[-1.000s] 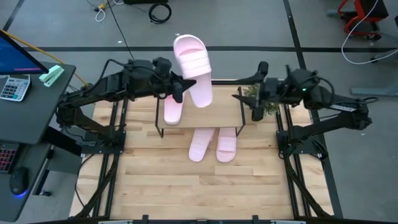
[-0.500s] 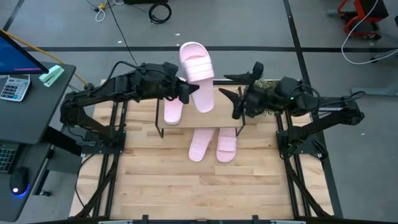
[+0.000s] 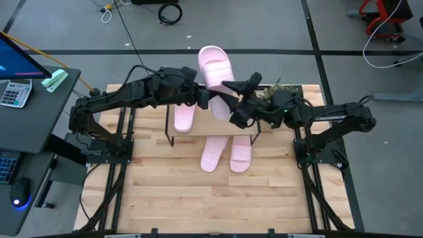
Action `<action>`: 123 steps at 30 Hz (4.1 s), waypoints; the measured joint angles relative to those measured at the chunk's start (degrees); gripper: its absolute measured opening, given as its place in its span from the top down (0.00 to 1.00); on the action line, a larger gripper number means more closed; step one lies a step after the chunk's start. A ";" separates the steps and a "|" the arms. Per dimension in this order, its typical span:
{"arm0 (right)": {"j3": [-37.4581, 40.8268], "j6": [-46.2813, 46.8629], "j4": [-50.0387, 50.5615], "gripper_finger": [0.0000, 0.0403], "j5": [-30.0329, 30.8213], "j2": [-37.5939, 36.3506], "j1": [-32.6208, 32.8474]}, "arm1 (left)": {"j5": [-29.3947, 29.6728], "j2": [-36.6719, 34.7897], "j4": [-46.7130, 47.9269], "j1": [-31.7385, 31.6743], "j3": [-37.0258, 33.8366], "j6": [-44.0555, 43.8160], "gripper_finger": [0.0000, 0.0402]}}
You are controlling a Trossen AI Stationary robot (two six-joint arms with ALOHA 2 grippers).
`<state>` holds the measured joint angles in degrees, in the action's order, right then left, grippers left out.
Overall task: Pick and place slides into the shelf
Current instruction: Put the pink slipper on the shelf
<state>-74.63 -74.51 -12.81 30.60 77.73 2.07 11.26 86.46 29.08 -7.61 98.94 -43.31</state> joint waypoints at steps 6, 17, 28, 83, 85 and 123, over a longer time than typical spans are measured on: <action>0.00 -4.28 -3.84 0.45 4.04 1.31 -0.53 | 0.51 0.00 0.08 -0.09 0.00 0.20 0.79; -0.22 -15.66 -11.04 0.52 7.89 1.92 -0.55 | -0.55 -0.01 0.12 0.06 0.00 -0.01 0.78; -0.22 -16.02 -12.58 0.63 8.90 4.57 -0.57 | -0.10 0.00 0.25 -0.09 -0.02 0.46 0.77; -12.09 28.81 24.55 0.96 9.94 13.04 -10.60 | 17.51 -15.32 -2.36 10.37 0.04 32.68 0.56; -12.09 30.52 24.62 0.96 9.91 14.70 -10.72 | 19.10 -15.29 -2.36 10.13 0.04 33.90 0.57; -12.02 53.99 32.88 0.95 -4.19 27.22 -17.33 | 24.97 -15.19 -2.75 7.04 0.04 37.73 0.56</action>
<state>-86.65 -20.51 20.07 26.42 104.95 -15.27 36.23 71.26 26.33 -0.58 98.98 -5.58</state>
